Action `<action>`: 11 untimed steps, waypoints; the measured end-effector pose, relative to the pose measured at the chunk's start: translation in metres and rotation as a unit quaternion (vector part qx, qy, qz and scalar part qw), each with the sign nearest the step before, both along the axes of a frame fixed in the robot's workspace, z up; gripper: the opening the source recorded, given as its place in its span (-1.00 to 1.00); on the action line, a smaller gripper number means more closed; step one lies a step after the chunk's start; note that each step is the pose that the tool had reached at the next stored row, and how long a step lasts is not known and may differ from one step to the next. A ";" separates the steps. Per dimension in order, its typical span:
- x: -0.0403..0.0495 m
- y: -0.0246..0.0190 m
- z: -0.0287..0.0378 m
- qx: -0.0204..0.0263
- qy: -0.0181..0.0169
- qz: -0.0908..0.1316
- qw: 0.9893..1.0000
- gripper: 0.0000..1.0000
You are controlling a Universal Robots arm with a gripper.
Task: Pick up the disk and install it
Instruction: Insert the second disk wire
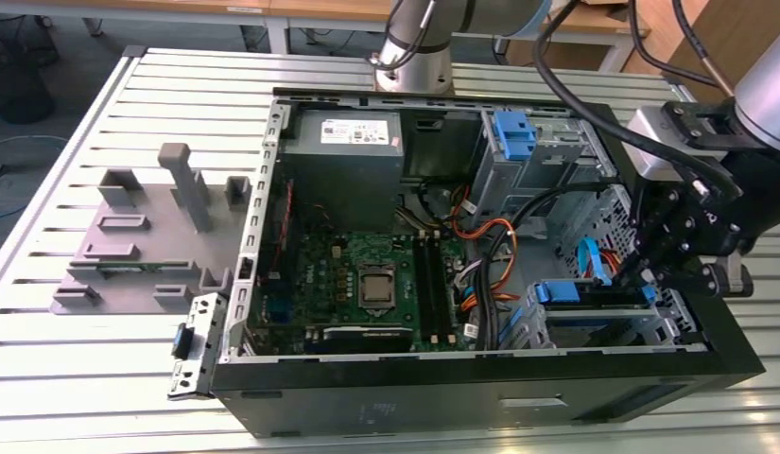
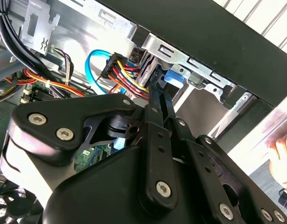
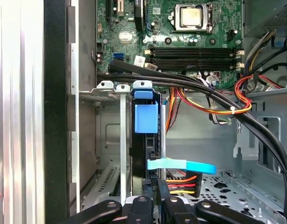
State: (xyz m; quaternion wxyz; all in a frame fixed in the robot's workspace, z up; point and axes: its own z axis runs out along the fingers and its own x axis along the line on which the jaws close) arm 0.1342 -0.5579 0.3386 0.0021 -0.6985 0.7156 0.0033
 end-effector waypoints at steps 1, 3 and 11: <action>0.0000 0.0000 -0.0002 0.000 0.000 0.000 1.000 -0.67; -0.0001 0.0000 -0.0004 0.000 0.000 0.000 1.000 -0.67; -0.0011 0.0001 -0.0013 0.000 0.000 0.000 1.000 -0.67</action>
